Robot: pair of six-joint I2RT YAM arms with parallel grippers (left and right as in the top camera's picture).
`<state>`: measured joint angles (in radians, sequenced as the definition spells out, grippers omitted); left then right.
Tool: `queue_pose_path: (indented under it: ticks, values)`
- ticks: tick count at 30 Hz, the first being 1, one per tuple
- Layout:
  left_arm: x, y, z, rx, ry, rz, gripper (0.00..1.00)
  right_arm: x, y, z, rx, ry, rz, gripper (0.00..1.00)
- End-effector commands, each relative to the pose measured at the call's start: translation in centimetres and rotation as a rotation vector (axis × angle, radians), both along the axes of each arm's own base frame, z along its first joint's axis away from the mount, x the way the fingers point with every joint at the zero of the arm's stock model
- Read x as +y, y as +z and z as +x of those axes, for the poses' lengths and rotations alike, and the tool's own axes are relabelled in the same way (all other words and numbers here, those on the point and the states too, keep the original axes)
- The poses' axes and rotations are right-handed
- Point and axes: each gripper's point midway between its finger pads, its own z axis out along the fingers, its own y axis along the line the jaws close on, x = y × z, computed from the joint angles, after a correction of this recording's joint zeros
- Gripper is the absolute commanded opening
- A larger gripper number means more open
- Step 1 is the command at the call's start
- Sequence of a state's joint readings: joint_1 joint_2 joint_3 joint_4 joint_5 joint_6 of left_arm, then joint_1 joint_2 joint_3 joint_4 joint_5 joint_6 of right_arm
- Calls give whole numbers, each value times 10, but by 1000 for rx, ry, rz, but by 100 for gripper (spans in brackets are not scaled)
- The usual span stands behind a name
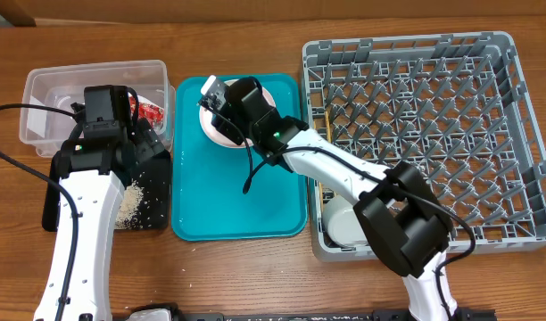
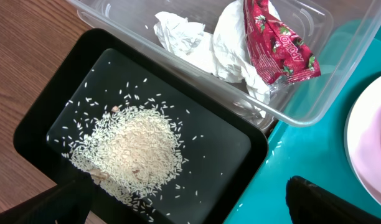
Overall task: Sort waste into correct bins and load items into the dishwasher
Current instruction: 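Close the right gripper on the white cup rim and lift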
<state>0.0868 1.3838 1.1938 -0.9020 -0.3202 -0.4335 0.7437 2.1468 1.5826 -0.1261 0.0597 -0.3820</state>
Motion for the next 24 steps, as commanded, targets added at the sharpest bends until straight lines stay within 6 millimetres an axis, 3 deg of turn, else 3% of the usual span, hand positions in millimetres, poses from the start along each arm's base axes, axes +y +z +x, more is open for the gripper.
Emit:
queue_pose_path:
  ticks: [1,3,11,14,20,24]
  values:
    - [0,7,2,-18,-10,0,100,-2,-10,3,3,-3,-20,50]
    - [0,7,2,-19,-10,0,100,-2,-10,3,5,-3,-22,41]
    - [0,7,2,-19,-10,0,100,-11,-22,-2,52,-8,-65,33]
    - [0,7,2,-18,-10,0,100,-14,-27,-5,68,-8,-80,22]
    - [0,7,2,-19,-10,0,100,-14,-26,-5,69,-8,-81,18]
    - [0,7,2,-18,-10,0,100,-12,-22,-4,62,-7,-73,7]
